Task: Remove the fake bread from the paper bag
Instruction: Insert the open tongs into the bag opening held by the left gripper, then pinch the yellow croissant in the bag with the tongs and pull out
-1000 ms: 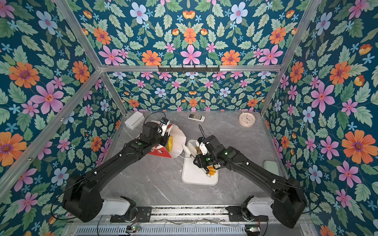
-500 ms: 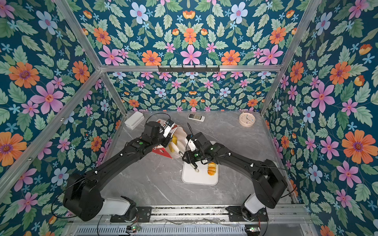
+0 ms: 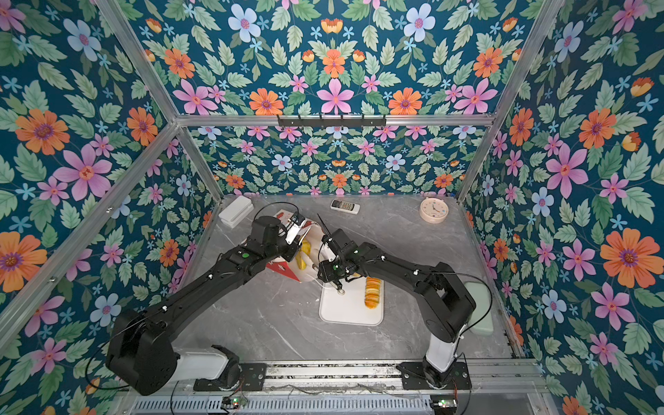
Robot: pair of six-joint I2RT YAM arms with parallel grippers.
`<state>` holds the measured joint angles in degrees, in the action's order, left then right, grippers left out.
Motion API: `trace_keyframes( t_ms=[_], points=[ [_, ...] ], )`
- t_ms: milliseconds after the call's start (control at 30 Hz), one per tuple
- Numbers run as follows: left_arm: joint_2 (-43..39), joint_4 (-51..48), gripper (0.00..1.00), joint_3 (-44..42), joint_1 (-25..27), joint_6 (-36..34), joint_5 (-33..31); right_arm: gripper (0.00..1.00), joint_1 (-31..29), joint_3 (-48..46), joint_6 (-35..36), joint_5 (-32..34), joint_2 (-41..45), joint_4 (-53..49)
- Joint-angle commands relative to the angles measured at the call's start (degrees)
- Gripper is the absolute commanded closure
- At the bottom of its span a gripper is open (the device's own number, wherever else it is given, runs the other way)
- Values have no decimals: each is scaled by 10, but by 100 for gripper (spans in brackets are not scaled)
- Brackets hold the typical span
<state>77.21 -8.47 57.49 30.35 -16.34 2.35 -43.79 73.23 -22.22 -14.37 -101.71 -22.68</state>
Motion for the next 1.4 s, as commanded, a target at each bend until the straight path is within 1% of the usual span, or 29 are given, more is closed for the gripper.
trace_keyframes(
  t_ms=[0,300,467,600,767,967,1133,1267,1300,1367],
  points=[
    [-2,27,100,-1,-1,4,-2,51,2,14,0,-13,-12,2],
    [-2,34,100,-3,2,7,6,51,12,36,-17,-66,-44,10],
    [-2,35,100,-4,3,7,7,52,18,44,-25,-81,-56,14],
    [-3,35,100,-4,3,8,7,55,24,43,-34,-107,-67,26],
    [-6,35,100,-5,4,8,2,61,29,35,-36,-112,-63,36],
    [0,37,100,-6,4,11,-9,67,35,12,-31,-111,-26,36],
    [7,43,100,-6,4,14,-21,68,39,-16,-21,-98,24,14],
    [11,54,100,-7,4,19,-36,68,41,-35,-9,-101,62,-14],
    [13,56,100,-7,4,20,-40,68,42,-41,-6,-99,89,-22],
    [15,59,100,-8,5,22,-43,68,44,-54,-5,-93,115,-33]
  ],
)
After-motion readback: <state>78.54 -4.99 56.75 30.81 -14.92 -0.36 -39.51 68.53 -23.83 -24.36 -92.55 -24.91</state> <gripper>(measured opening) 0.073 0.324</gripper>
